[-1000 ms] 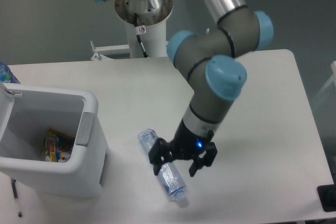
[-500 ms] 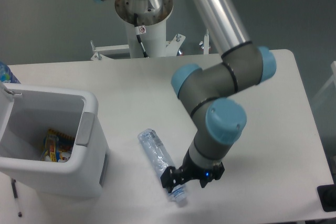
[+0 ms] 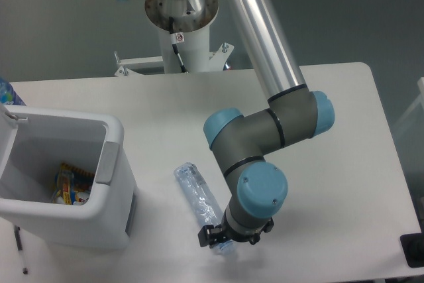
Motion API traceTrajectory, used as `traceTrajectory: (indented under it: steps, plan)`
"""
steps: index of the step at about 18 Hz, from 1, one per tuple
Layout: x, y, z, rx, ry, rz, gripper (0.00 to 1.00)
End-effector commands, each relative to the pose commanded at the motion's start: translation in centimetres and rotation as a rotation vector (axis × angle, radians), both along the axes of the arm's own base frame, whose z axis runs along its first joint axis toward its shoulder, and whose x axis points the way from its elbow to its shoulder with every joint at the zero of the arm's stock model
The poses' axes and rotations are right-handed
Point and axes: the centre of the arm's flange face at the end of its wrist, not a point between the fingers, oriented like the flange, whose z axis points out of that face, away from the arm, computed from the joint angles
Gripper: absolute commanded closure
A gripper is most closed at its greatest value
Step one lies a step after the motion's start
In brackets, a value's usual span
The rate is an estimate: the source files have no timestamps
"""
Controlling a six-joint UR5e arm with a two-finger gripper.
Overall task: Place the trash in the trash can
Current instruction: 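Rotate the gripper and close it around the bottle's cap end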
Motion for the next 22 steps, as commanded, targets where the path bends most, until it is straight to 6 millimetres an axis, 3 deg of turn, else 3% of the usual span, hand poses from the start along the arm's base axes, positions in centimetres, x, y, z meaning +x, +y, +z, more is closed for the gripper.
traceTrajectory:
  steps: [5,12,16,22]
  plan:
    - [1.6,0.8,-1.2,-0.049,-0.004,-0.014,0.00]
    - [2.3,2.0,-3.4,-0.160,-0.007,-0.021,0.04]
    - [2.4,1.8,-3.6,-0.177,-0.002,-0.001,0.34]
    - [2.4,1.8,-3.4,-0.180,0.008,0.000,0.54]
